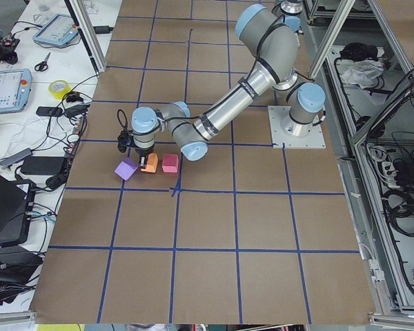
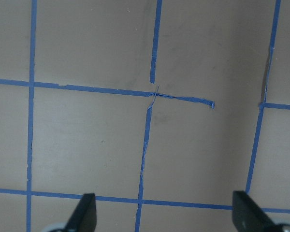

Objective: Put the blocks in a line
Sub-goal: 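Lower the orange cube between the purple and pink cubes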

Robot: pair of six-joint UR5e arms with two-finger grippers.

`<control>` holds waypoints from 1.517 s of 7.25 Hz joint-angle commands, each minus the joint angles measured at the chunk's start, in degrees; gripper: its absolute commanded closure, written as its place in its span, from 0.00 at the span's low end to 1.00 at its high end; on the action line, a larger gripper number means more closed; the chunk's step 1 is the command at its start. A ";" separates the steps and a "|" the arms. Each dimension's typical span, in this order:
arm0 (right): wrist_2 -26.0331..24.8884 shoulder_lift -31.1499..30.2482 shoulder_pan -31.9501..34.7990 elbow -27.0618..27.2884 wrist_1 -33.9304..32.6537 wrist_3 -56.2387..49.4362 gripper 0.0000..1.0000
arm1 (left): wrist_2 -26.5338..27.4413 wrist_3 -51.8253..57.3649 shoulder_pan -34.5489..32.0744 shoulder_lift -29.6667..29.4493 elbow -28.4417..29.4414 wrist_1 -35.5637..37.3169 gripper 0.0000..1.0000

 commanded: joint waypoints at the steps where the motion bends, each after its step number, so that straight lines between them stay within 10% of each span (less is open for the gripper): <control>1: -0.12 0.11 -0.09 0.48 0.17 -0.10 0.00 | -0.58 -1.64 0.01 -0.40 -0.18 0.57 1.00; 11: -0.12 0.11 -0.09 0.57 0.08 -0.10 0.00 | -3.05 1.34 0.10 -0.92 -1.24 0.74 1.00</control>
